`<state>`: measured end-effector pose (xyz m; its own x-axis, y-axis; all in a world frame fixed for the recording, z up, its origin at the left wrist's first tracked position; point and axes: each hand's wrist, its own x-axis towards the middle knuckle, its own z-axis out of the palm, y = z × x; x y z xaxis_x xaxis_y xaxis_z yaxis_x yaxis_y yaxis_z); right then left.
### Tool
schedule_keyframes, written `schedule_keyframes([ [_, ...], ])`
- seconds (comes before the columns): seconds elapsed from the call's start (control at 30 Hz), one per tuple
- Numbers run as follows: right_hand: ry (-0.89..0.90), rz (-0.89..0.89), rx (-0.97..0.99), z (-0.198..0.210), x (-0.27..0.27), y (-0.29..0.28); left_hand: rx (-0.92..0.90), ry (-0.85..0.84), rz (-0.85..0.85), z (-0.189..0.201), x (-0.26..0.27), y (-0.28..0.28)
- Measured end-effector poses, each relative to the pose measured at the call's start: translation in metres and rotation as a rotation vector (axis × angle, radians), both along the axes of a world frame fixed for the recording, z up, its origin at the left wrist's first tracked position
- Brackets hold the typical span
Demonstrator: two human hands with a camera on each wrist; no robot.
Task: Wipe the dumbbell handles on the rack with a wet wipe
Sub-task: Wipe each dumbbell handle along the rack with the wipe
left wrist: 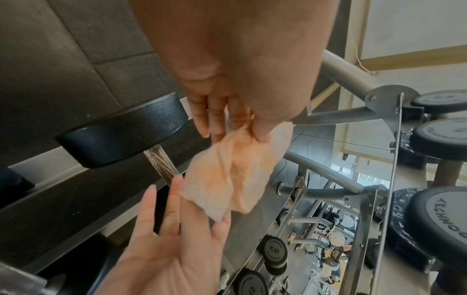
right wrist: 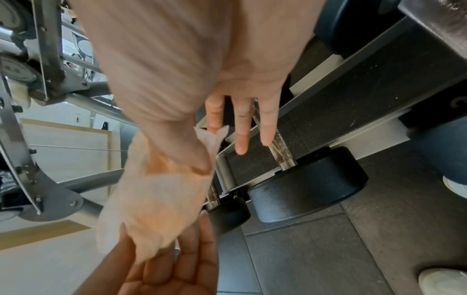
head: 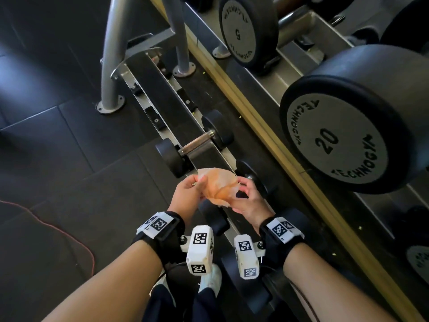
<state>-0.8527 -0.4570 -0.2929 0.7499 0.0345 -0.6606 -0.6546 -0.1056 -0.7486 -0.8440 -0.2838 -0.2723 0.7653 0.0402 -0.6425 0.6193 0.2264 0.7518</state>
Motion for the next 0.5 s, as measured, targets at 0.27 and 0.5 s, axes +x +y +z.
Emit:
schedule_keyframes([
  [0.27,0.054,0.083,0.117,0.010,-0.001,0.004,0.048,-0.015,0.063,-0.003,-0.007,0.008],
  [0.5,0.020,-0.040,0.160,0.002,-0.005,0.003,0.039,-0.002,-0.074,-0.008,-0.014,0.007],
])
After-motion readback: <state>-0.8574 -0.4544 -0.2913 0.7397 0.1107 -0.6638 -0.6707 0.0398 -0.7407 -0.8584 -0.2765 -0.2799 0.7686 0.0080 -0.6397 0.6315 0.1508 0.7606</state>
